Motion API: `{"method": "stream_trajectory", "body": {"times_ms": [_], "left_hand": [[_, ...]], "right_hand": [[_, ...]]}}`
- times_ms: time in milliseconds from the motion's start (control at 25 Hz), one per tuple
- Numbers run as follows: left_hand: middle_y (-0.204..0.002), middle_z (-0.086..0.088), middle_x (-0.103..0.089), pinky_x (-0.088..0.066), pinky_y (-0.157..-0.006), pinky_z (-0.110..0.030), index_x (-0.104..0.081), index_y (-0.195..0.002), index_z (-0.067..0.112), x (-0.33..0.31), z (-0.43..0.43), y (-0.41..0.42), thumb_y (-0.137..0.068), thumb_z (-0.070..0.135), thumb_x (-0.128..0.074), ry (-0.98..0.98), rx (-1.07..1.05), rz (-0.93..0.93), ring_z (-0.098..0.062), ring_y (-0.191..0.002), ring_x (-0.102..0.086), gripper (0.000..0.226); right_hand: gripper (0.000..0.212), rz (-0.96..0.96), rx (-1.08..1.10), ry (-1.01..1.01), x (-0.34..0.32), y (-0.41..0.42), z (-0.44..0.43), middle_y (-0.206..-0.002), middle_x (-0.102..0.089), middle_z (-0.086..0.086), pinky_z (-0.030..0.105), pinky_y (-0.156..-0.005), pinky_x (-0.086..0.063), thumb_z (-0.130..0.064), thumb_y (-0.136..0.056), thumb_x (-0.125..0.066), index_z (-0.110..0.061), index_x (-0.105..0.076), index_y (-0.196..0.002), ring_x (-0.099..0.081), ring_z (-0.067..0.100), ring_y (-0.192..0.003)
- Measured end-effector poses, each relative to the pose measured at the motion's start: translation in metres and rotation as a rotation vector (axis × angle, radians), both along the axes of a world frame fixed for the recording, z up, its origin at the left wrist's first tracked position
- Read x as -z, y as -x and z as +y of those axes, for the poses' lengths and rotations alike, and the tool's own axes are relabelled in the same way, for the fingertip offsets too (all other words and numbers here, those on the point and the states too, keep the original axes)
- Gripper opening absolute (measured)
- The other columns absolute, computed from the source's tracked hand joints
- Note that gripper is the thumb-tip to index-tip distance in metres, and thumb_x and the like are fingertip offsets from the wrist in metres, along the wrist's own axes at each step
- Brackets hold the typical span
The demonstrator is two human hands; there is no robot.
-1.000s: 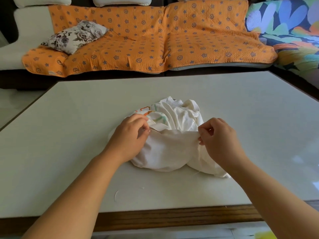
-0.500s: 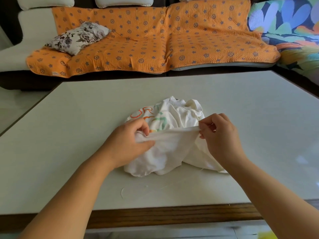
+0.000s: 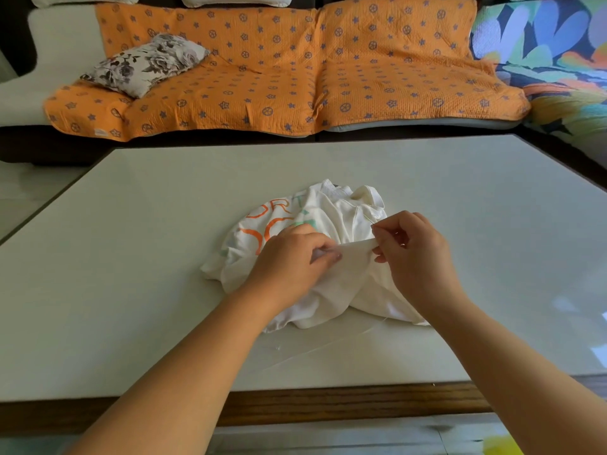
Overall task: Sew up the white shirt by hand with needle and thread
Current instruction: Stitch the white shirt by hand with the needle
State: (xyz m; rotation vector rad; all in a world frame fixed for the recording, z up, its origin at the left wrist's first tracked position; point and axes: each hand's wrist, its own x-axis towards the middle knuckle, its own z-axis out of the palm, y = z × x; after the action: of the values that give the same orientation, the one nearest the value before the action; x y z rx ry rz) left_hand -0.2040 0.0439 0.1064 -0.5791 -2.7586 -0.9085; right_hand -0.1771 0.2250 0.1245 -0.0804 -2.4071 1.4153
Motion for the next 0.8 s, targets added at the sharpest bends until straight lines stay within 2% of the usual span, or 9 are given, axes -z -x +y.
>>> {"method": "stream_trajectory", "body": {"times_ms": [80,160,280,400,480,600,720,800], "left_hand": [[-0.084,0.010,-0.057,-0.046,-0.078,-0.032,-0.073,-0.091,0.024,0.002,0.002,0.002,-0.091,0.032,-0.065,-0.102,0.002,-0.016,-0.011,-0.087,-0.057,0.011],[-0.085,0.010,-0.058,-0.047,-0.080,-0.031,-0.072,-0.088,0.023,0.001,0.003,0.002,-0.092,0.030,-0.065,-0.157,0.014,-0.015,-0.008,-0.086,-0.057,0.010],[-0.085,0.013,-0.058,-0.046,-0.079,-0.023,-0.074,-0.091,0.022,-0.001,0.003,-0.002,-0.091,0.027,-0.066,-0.207,0.027,-0.035,-0.003,-0.086,-0.057,0.009],[-0.085,0.015,-0.058,-0.043,-0.078,-0.012,-0.076,-0.096,0.022,-0.003,0.002,-0.006,-0.090,0.022,-0.068,-0.259,0.074,-0.035,0.002,-0.087,-0.057,0.010],[-0.086,0.014,-0.060,-0.044,-0.080,-0.013,-0.076,-0.098,0.022,-0.003,0.003,-0.007,-0.090,0.020,-0.068,-0.291,0.088,-0.041,0.001,-0.088,-0.059,0.011],[-0.093,0.013,-0.066,-0.046,-0.087,-0.014,-0.075,-0.096,0.027,-0.004,0.002,-0.009,-0.090,0.020,-0.068,-0.342,0.066,-0.088,0.002,-0.094,-0.062,0.012],[-0.095,0.020,-0.070,-0.043,-0.086,-0.006,-0.070,-0.088,0.038,-0.008,0.002,-0.013,-0.091,0.021,-0.067,-0.410,0.029,-0.161,0.010,-0.096,-0.062,0.018],[-0.088,0.026,-0.070,-0.041,-0.081,-0.002,-0.068,-0.083,0.041,-0.012,0.002,-0.015,-0.091,0.024,-0.067,-0.418,-0.001,-0.198,0.015,-0.091,-0.061,0.019]], "right_hand": [[0.017,-0.004,0.013,-0.025,0.001,-0.001,0.001,-0.093,-0.060,0.006,0.008,-0.061,-0.045,-0.010,-0.095,-0.057,-0.017,-0.062,-0.080,-0.064,0.013,-0.071],[0.015,0.016,0.042,-0.085,-0.001,-0.004,0.003,-0.089,-0.060,-0.001,0.012,-0.064,-0.044,-0.016,-0.095,-0.058,-0.023,-0.061,-0.081,-0.062,0.012,-0.070],[0.007,0.040,-0.017,-0.052,-0.003,-0.013,-0.003,-0.073,-0.063,-0.007,0.013,-0.059,-0.042,-0.020,-0.093,-0.062,-0.023,-0.066,-0.089,-0.062,0.014,-0.059],[0.008,-0.059,-0.138,0.018,-0.001,-0.019,-0.010,-0.065,-0.067,-0.005,0.020,-0.057,-0.046,-0.023,-0.092,-0.064,-0.029,-0.069,-0.093,-0.059,0.009,-0.047],[0.008,-0.115,-0.163,0.022,0.001,-0.018,-0.010,-0.056,-0.065,-0.003,0.018,-0.053,-0.044,-0.023,-0.092,-0.064,-0.028,-0.069,-0.092,-0.054,0.006,-0.043],[0.010,-0.095,-0.141,0.018,-0.002,-0.017,-0.010,-0.058,-0.067,-0.002,0.013,-0.056,-0.046,-0.019,-0.093,-0.064,-0.025,-0.068,-0.087,-0.057,0.004,-0.048],[0.011,-0.079,-0.065,0.049,-0.008,-0.024,-0.011,-0.057,-0.068,-0.001,0.027,-0.058,-0.052,-0.025,-0.093,-0.063,-0.033,-0.064,-0.085,-0.056,0.008,-0.044],[0.008,-0.070,-0.053,0.068,-0.012,-0.034,-0.015,-0.056,-0.068,0.000,0.028,-0.055,-0.051,-0.025,-0.093,-0.063,-0.032,-0.065,-0.090,-0.053,0.007,-0.040]]}}
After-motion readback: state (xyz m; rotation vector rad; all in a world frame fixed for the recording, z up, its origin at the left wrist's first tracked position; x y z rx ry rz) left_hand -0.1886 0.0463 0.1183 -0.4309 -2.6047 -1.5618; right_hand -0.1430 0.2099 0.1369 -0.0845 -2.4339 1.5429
